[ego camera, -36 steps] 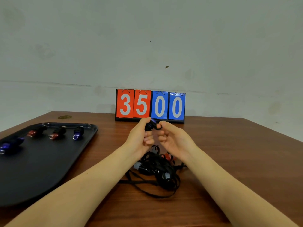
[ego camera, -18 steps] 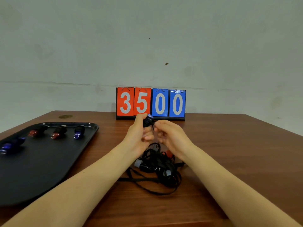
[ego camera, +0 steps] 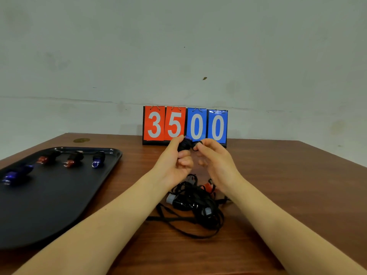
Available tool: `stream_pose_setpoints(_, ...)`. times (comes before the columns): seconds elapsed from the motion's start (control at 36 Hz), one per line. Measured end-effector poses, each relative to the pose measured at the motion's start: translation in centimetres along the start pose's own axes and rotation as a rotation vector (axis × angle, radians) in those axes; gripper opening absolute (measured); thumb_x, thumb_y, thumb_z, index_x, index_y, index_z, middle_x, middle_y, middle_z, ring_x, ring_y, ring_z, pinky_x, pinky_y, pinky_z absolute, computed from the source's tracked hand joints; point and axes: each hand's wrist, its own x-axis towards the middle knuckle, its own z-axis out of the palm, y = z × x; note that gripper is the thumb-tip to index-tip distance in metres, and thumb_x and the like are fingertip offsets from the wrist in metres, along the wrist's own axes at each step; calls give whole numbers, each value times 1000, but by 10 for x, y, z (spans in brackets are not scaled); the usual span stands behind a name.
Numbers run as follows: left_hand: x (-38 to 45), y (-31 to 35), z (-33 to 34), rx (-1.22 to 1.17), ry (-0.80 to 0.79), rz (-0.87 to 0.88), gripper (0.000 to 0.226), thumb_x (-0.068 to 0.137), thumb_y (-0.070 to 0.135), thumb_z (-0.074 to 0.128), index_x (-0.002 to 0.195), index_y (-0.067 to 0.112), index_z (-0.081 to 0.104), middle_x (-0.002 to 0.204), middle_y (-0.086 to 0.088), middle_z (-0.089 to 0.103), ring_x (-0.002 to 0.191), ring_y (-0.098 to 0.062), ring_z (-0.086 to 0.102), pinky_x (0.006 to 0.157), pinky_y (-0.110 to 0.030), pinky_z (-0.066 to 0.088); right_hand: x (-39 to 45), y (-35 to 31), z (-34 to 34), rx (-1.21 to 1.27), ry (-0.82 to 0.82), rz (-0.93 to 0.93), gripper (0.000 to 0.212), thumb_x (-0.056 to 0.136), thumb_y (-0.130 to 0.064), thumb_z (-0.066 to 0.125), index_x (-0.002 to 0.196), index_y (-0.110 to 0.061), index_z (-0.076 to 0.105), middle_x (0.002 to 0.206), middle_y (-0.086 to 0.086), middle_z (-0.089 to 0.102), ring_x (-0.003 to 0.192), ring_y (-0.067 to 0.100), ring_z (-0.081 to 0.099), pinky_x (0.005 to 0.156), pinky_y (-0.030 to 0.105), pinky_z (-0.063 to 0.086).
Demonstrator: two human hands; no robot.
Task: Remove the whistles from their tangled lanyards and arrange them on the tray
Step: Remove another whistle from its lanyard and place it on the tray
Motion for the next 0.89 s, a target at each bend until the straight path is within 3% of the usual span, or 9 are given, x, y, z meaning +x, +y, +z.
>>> stream_pose_setpoints(0.11,0,2,-4,-36,15,-59,21,93,24,59,108,10,54,54,5,33,40,-3,28,32,-11,28,0,-1,-4,-771,-22,-381,10,92,-13,60,87,-21,59,80,-14,58,72,-2,50,69,9,40)
stream_pose_setpoints(0.19,0,4,-6,8,-22,-112,29,94,25,58,118,11,52,56,4,34,40,-3,29,33,-12,29,-2,1,-8,-968,-19,-560,6,92,-13,60,92,-19,60,84,-15,56,77,2,51,70,9,38)
stream_pose_setpoints(0.36,-9,8,-3,112,-184,-126,33,94,23,50,122,7,45,56,2,36,45,-4,29,37,-11,29,-6,-2,-12,-903,24,-544,4,93,-10,57,93,-12,60,85,-1,59,77,11,52,66,16,43)
stream_pose_setpoints(0.61,-9,0,2,109,-151,-63,39,99,35,47,127,8,49,50,5,29,36,-4,28,31,-14,28,-6,-10,-4,-565,175,-361,11,90,-15,66,84,-23,60,77,-1,63,50,3,54,56,14,48)
stream_pose_setpoints(0.69,-9,-2,3,135,-131,-32,39,100,38,45,124,9,51,48,5,28,34,-4,26,30,-14,27,-6,-9,-5,-617,172,-402,10,90,-14,65,85,-22,60,78,-4,63,56,3,55,57,13,47)
stream_pose_setpoints(0.81,-8,-1,1,139,-124,-38,39,99,40,46,123,10,53,47,6,27,33,-4,25,29,-13,25,-6,-9,-9,-823,148,-557,4,91,-12,64,91,-15,66,83,-7,63,78,8,56,70,12,45)
stream_pose_setpoints(0.89,-7,1,-1,208,-115,-39,42,98,41,47,126,11,53,46,6,27,33,-4,24,29,-14,23,-7,-11,-12,-837,125,-589,4,90,-12,64,93,-13,68,85,-5,65,82,8,56,72,12,45)
